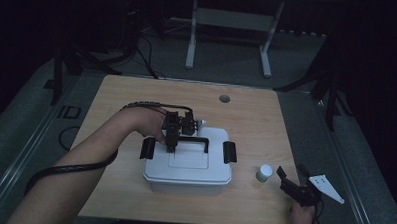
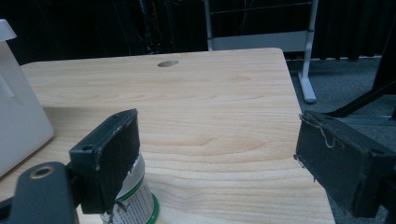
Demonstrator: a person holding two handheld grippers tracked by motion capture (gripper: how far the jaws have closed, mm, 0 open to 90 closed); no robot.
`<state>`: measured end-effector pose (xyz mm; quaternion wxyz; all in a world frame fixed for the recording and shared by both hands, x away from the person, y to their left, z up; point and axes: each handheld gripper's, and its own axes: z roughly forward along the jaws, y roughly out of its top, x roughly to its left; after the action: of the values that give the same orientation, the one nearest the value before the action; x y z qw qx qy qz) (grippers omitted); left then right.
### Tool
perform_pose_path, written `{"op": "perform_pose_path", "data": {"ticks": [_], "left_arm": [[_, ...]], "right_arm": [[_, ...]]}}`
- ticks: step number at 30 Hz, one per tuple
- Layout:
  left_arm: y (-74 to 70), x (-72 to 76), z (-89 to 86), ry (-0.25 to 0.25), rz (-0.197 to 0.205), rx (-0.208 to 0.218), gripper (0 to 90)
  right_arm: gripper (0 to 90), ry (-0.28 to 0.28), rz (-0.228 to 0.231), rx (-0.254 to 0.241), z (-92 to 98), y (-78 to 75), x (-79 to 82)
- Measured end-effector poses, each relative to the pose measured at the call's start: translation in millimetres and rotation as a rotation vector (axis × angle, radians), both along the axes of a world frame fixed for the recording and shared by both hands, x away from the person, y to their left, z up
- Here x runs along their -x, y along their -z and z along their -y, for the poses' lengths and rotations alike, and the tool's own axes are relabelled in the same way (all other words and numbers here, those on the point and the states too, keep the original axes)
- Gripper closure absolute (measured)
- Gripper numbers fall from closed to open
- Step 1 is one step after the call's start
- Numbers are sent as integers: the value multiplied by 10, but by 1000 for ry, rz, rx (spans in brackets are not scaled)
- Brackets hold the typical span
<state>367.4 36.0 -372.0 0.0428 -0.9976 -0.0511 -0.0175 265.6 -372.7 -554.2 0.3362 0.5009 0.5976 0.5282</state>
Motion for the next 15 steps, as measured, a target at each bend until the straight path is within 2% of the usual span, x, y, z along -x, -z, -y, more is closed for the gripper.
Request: {"op": "perform_pose_path", "data": {"ticks": [2,4,7,10,15], "left_arm": [[0,2,12,-2,7,-13,674],[0,11,25,16,12,-23,704],[1,31,41,14,6,-30,747],[14,26,54,3,-30,-35,826],[14,2,46,0,-44,-29,830]], "right_arm": [[132,0,0,1,-1,0,-1],[132,0,0,2,-2,0,-1],[131,0,0,3,-2,1,-2],[131,-1,-2,5,-5,0,-2],[132,-1,-2,5,-7,0,-2]]}}
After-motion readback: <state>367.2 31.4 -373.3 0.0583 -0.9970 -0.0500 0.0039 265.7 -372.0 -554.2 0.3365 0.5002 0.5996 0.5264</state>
